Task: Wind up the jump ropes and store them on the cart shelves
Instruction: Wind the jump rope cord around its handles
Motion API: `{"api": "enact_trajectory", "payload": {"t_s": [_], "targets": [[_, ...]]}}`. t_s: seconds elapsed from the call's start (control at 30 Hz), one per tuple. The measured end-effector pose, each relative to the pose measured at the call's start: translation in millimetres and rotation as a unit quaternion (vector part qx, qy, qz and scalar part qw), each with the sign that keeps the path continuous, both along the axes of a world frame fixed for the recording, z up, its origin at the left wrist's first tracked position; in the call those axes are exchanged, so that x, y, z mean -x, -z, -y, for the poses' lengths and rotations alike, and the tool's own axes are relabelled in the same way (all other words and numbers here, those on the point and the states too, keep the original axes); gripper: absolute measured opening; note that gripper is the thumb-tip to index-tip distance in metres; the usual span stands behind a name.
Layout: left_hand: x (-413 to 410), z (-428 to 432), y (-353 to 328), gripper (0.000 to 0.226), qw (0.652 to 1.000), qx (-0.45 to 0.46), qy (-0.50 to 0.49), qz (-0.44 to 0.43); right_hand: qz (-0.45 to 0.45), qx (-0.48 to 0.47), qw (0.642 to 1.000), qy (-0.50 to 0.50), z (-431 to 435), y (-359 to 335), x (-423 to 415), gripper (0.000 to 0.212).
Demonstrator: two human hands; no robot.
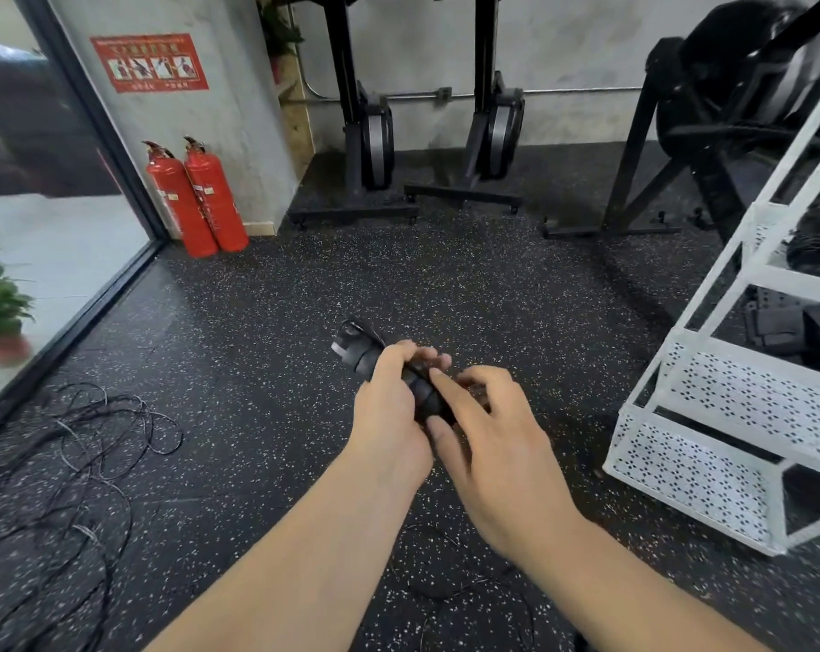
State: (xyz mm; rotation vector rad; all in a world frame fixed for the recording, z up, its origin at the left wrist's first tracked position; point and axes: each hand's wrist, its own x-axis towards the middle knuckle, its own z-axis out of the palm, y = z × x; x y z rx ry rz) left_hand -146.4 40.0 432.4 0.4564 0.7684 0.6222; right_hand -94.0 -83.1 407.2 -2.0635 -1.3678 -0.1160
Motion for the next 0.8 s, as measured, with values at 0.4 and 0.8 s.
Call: {"api": "enact_trajectory", "payload": {"t_s": [0.4,0.8], "targets": [[8.9,12.2,2.4,0.115,0.9,-0.327,0.131,-0.257,-0.336,-0.017,0.936,0.105,2.4,-16.0,-50.2,0.025],[21.1,7.2,13.7,0.066,0.277,-0.839,0.228,-0.41,-0.521,0.112,0.845,0.038,25.6,-35.5,-70.8,0.05]]}}
